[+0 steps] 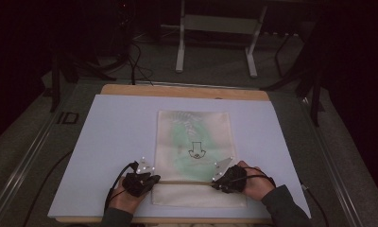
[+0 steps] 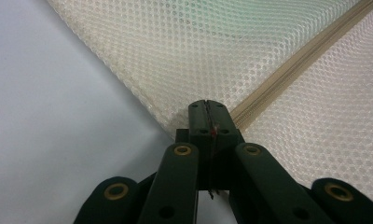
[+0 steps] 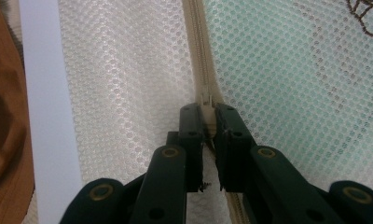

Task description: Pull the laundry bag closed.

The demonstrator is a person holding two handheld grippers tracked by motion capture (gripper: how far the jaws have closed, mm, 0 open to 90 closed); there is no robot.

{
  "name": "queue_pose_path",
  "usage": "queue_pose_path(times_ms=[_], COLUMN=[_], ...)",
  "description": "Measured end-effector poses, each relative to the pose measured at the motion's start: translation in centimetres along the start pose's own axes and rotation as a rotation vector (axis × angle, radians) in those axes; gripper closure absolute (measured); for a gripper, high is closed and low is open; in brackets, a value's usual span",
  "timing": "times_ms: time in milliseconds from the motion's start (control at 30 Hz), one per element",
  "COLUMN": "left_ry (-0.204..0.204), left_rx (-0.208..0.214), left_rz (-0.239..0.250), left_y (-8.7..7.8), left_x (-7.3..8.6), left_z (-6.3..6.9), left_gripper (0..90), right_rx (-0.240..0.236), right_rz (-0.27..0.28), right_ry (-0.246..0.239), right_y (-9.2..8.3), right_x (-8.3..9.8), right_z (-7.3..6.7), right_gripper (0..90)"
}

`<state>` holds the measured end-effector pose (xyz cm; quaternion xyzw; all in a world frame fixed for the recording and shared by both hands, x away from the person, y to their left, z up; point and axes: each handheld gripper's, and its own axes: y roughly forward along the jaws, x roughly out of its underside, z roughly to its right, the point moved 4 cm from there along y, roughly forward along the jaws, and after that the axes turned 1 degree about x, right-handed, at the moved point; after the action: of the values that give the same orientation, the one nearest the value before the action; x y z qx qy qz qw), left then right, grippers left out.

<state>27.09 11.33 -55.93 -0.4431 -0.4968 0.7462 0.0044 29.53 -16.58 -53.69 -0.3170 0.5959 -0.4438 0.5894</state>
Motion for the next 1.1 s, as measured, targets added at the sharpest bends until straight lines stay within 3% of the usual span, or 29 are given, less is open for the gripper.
queue_pose_path(times_ms=[1100], left_ry=[-0.001], left_rx=[0.0], left_rz=[-0.001], left_y=[0.0], left_x=[0.0], left_z=[0.0], left_gripper=[89.5], right_rx=[0.031], right_rz=[-0.04], right_ry=[0.004], right_y=[-1.5], right_x=[2.0], right_z=[0.3], right_gripper=[82.4])
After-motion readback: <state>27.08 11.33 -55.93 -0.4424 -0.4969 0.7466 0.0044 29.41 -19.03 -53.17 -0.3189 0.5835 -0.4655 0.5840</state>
